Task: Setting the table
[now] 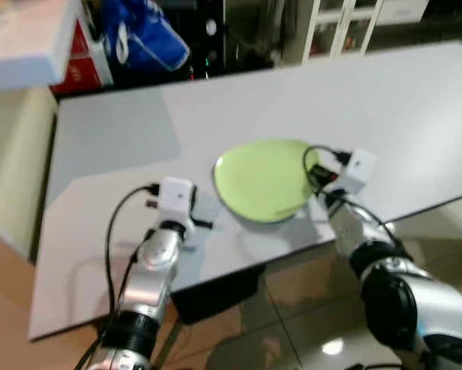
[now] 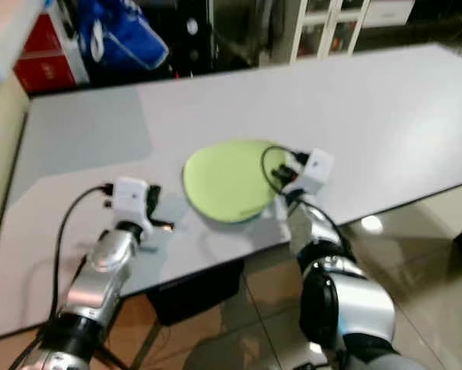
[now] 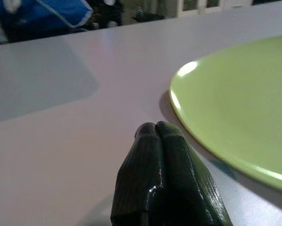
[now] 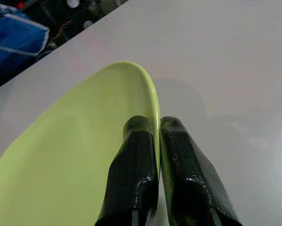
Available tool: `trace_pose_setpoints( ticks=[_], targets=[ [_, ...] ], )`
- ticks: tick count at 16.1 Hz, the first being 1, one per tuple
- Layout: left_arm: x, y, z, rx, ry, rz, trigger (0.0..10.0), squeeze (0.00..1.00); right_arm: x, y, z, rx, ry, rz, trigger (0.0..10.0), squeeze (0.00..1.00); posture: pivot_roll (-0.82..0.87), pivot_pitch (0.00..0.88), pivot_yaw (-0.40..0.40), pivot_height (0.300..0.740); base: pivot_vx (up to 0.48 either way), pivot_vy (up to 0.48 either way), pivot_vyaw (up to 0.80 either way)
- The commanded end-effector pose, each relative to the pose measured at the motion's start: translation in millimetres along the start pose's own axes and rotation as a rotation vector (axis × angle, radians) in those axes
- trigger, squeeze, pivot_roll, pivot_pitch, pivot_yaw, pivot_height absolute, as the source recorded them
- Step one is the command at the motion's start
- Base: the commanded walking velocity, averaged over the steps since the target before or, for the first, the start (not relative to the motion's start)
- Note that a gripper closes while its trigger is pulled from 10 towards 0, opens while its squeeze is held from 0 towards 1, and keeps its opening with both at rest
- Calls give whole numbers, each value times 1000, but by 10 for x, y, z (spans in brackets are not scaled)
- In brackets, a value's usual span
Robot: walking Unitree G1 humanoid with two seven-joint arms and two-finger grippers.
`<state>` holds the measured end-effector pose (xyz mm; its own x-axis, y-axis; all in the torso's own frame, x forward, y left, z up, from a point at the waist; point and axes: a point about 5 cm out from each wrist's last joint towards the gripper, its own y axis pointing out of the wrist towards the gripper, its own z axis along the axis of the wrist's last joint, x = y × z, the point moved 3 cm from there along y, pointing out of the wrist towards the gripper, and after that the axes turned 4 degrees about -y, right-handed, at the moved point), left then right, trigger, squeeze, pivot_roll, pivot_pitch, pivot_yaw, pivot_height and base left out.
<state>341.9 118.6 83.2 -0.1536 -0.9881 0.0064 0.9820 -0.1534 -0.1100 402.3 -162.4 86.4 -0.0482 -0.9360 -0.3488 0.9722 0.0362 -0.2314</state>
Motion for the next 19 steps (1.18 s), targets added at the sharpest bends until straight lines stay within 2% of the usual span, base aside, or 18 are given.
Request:
trace_pose_setpoints(
  ticks=[1, 6, 12, 13, 14, 19],
  targets=[
    [23, -1, 4, 1, 1, -2, 10000, 0, 15, -9, -69, -44, -30, 0, 10000, 0, 58, 0, 27, 740, 0, 0, 0],
    [-108, -122, 13, 5, 19, 22, 10000, 0, -9, -26, -212, -101, -24, -27, 10000, 0, 116, 0, 33, 740, 0, 0, 0],
    [-188, -277, 16, -5, 36, 35, 10000, 0, -13, -70, -410, -178, -77, -64, 10000, 0, 163, 10, 44, 740, 0, 0, 0],
    [-203, -301, 19, -9, 39, 35, 10000, 0, 24, -88, -448, -187, -75, -88, 10000, 404, 169, 17, 47, 740, 0, 0, 0],
    [-220, -312, 21, -12, 42, 37, 10000, 0, 53, -103, -482, -197, -76, -103, 10000, 1000, 171, 20, 48, 740, 0, 0, 0],
    [-199, -328, 23, -28, 39, 37, 10000, 0, 122, -119, -490, -200, -97, -136, 10000, 1000, 165, 14, 39, 740, 0, 0, 0]
  ],
)
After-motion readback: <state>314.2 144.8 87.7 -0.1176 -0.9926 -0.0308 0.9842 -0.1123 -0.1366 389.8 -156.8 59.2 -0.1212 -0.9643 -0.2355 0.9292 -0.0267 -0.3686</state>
